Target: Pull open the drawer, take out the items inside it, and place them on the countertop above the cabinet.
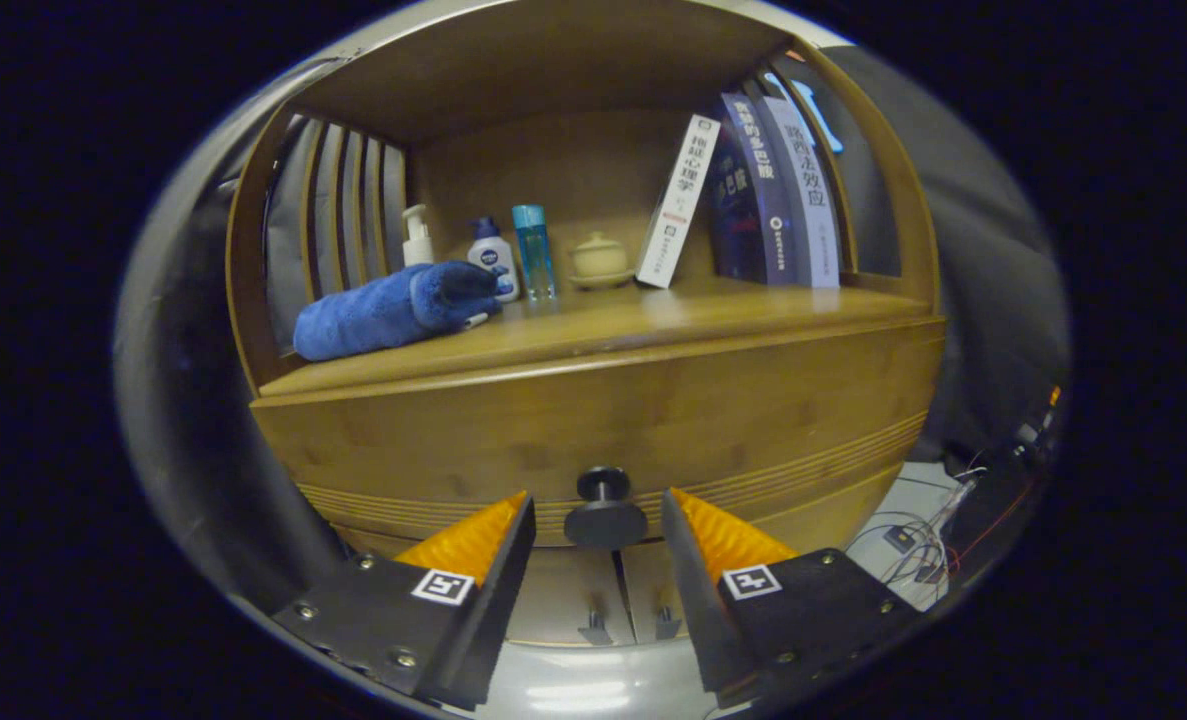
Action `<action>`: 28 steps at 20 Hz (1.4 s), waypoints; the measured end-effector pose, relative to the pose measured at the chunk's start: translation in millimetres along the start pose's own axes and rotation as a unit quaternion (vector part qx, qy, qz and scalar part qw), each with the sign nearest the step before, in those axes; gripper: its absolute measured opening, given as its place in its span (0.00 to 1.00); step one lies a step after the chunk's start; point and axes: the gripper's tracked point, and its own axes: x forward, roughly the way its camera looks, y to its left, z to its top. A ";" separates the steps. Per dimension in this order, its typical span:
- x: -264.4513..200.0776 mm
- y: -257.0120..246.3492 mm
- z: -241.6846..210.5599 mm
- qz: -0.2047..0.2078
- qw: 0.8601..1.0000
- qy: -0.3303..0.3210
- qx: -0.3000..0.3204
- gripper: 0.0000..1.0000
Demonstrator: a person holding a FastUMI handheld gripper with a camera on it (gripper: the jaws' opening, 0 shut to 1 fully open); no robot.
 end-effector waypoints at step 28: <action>-53.9 -7.7 -24.4 -0.021 1.000 0.020 -0.002 0.29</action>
